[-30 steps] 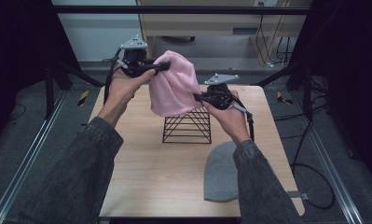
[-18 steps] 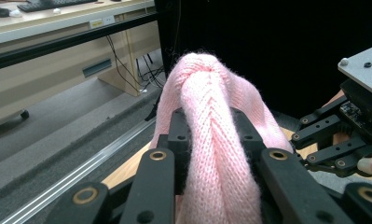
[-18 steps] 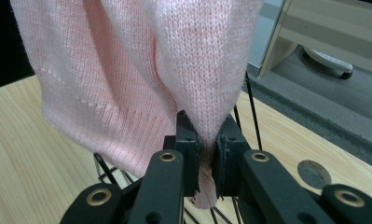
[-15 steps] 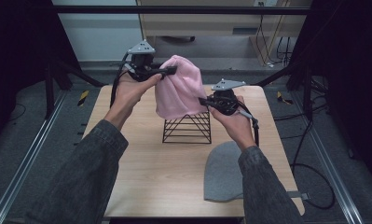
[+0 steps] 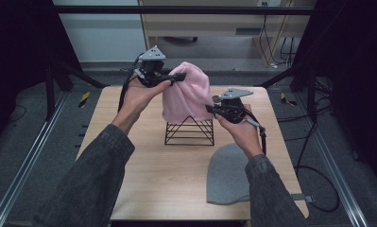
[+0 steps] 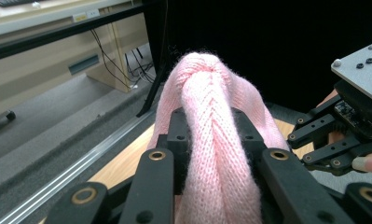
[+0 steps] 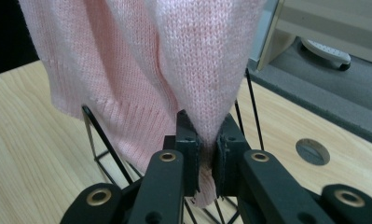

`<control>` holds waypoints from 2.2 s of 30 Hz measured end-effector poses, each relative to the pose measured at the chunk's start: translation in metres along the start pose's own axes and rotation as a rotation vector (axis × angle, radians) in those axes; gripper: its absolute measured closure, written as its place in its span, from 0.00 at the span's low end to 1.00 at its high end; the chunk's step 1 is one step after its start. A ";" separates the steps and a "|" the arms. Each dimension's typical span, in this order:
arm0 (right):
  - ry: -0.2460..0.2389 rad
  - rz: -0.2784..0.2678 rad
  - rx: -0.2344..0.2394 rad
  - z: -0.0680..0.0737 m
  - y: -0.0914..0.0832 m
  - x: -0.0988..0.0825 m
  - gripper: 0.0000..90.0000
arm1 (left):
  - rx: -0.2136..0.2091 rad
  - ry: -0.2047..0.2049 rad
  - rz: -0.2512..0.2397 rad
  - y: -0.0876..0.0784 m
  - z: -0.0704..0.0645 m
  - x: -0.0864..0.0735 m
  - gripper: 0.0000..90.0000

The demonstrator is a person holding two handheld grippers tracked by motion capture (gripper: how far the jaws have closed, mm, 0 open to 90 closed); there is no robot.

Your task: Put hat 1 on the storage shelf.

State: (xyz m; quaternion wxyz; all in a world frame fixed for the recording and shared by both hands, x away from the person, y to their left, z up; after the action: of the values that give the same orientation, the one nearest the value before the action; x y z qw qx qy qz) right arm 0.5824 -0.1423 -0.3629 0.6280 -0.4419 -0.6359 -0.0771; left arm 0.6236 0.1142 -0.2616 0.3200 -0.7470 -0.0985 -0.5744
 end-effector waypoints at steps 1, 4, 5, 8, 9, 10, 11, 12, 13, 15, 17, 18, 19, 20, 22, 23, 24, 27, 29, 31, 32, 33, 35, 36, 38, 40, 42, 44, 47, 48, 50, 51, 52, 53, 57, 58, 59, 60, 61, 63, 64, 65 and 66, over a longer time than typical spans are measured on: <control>-0.001 0.003 0.000 0.000 0.001 -0.003 0.92 | -0.001 -0.002 0.005 0.001 0.000 -0.002 0.81; 0.008 0.011 0.006 0.001 0.002 -0.010 0.92 | -0.011 -0.009 0.016 0.005 0.001 -0.008 0.81; 0.008 0.011 0.006 0.001 0.002 -0.010 0.92 | -0.011 -0.009 0.016 0.005 0.001 -0.008 0.81; 0.007 0.027 0.005 0.001 0.002 -0.017 0.92 | -0.022 -0.009 0.019 0.009 -0.001 -0.013 0.81; 0.007 0.028 0.006 0.001 0.002 -0.018 0.92 | -0.023 -0.007 0.019 0.009 -0.001 -0.014 0.81; 0.007 0.029 0.004 0.001 0.002 -0.019 0.92 | -0.028 -0.009 0.016 0.010 -0.002 -0.015 0.80; 0.007 0.032 0.004 0.002 0.002 -0.020 0.92 | -0.027 -0.009 0.016 0.010 -0.002 -0.016 0.80; 0.007 0.032 0.004 0.002 0.002 -0.020 0.92 | -0.027 -0.009 0.016 0.010 -0.002 -0.016 0.80; -0.007 0.039 0.000 0.003 0.002 -0.022 0.92 | -0.025 -0.010 0.019 0.010 -0.002 -0.019 0.80; -0.010 0.044 -0.002 0.004 0.002 -0.022 0.92 | -0.029 -0.013 0.022 0.010 -0.002 -0.021 0.80; -0.010 0.046 0.000 0.004 0.002 -0.023 0.92 | -0.031 -0.014 0.022 0.009 -0.003 -0.023 0.80; -0.006 0.049 0.001 0.005 0.002 -0.024 0.92 | -0.030 -0.013 0.026 0.009 -0.004 -0.024 0.80; -0.007 0.054 0.002 0.005 0.002 -0.025 0.92 | -0.027 -0.009 0.030 0.010 -0.005 -0.026 0.80; -0.007 0.061 0.004 0.006 0.003 -0.027 0.92 | -0.025 -0.004 0.037 0.010 -0.006 -0.027 0.80; -0.012 0.070 0.005 0.007 0.005 -0.030 0.92 | -0.023 0.005 0.044 0.011 -0.007 -0.029 0.80; -0.009 0.072 0.008 0.007 0.005 -0.031 0.92 | -0.027 0.006 0.045 0.012 -0.008 -0.031 0.80; -0.012 0.077 0.007 0.007 0.006 -0.033 0.92 | -0.027 0.007 0.049 0.013 -0.008 -0.032 0.80; -0.005 0.085 0.015 0.008 0.008 -0.038 0.92 | -0.028 0.012 0.061 0.014 -0.009 -0.035 0.79; -0.001 0.088 0.015 0.008 0.008 -0.039 0.92 | -0.028 0.011 0.059 0.014 -0.010 -0.036 0.79; 0.001 0.090 0.019 0.008 0.009 -0.041 0.92 | -0.030 0.012 0.067 0.014 -0.010 -0.039 0.79; 0.005 0.094 0.022 0.009 0.009 -0.042 0.92 | -0.030 0.014 0.070 0.015 -0.011 -0.040 0.79; 0.004 0.095 0.023 0.009 0.009 -0.042 0.92 | -0.029 0.015 0.071 0.015 -0.011 -0.041 0.79; 0.003 0.100 0.026 0.010 0.010 -0.045 0.92 | -0.033 0.013 0.074 0.015 -0.011 -0.043 0.79; 0.004 0.103 0.030 0.010 0.011 -0.045 0.92 | -0.034 0.013 0.076 0.015 -0.011 -0.045 0.79; 0.005 0.107 0.032 0.011 0.011 -0.047 0.92 | -0.037 0.013 0.078 0.016 -0.012 -0.047 0.79; 0.005 0.114 0.038 0.011 0.012 -0.049 0.92 | -0.036 0.014 0.085 0.016 -0.012 -0.050 0.79; 0.003 0.119 0.039 0.012 0.013 -0.051 0.92 | -0.036 0.012 0.089 0.016 -0.012 -0.053 0.79; 0.005 0.127 0.043 0.012 0.015 -0.053 0.92 | -0.035 0.017 0.097 0.016 -0.012 -0.057 0.79; 0.011 0.135 0.047 0.013 0.017 -0.058 0.91 | -0.036 0.017 0.101 0.017 -0.013 -0.061 0.78; 0.012 0.136 0.048 0.013 0.018 -0.059 0.91 | -0.035 0.020 0.101 0.018 -0.013 -0.063 0.78; 0.017 0.143 0.050 0.013 0.019 -0.062 0.91 | -0.033 0.017 0.110 0.019 -0.013 -0.066 0.78; 0.022 0.146 0.051 0.013 0.019 -0.063 0.91 | -0.034 0.014 0.114 0.020 -0.013 -0.067 0.77; 0.022 0.148 0.050 0.012 0.020 -0.064 0.91 | -0.035 0.013 0.119 0.020 -0.013 -0.069 0.77; 0.027 0.150 0.051 0.013 0.020 -0.066 0.91 | -0.035 0.016 0.122 0.021 -0.013 -0.070 0.77; 0.030 0.160 0.056 0.012 0.022 -0.070 0.91 | -0.043 0.003 0.129 0.022 -0.013 -0.075 0.77; 0.030 0.160 0.056 0.012 0.022 -0.070 0.91 | -0.043 0.003 0.129 0.022 -0.013 -0.075 0.77; 0.030 0.163 0.057 0.012 0.023 -0.072 0.91 | -0.047 -0.005 0.128 0.022 -0.012 -0.077 0.77; 0.033 0.164 0.058 0.012 0.023 -0.072 0.91 | -0.047 -0.008 0.126 0.022 -0.012 -0.078 0.77; 0.034 0.166 0.058 0.012 0.024 -0.072 0.91 | -0.049 -0.009 0.127 0.022 -0.012 -0.078 0.77; 0.032 0.170 0.059 0.013 0.024 -0.072 0.91 | -0.053 -0.012 0.127 0.022 -0.013 -0.079 0.77; 0.033 0.173 0.060 0.013 0.024 -0.072 0.91 | -0.054 -0.013 0.127 0.022 -0.013 -0.080 0.76; 0.031 0.172 0.060 0.013 0.025 -0.072 0.91 | -0.055 -0.015 0.126 0.022 -0.013 -0.081 0.76; 0.033 0.172 0.061 0.013 0.025 -0.073 0.91 | -0.055 -0.017 0.126 0.022 -0.013 -0.081 0.76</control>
State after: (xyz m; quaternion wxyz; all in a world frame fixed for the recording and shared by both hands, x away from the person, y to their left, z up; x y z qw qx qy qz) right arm 0.5763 -0.1524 -0.4399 0.6558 -0.4743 -0.5873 -0.0105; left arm 0.5983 0.1076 -0.3425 0.3340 -0.7650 -0.0383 -0.5493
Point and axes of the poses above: each handheld gripper's, and its own axes: y roughly forward along the jaws, x roughly out of its top, z roughly to its left, the point moved 1 cm from there along y, roughly forward along the jaws, and after that the axes turned 11 degrees about -y, right-handed, at the moved point
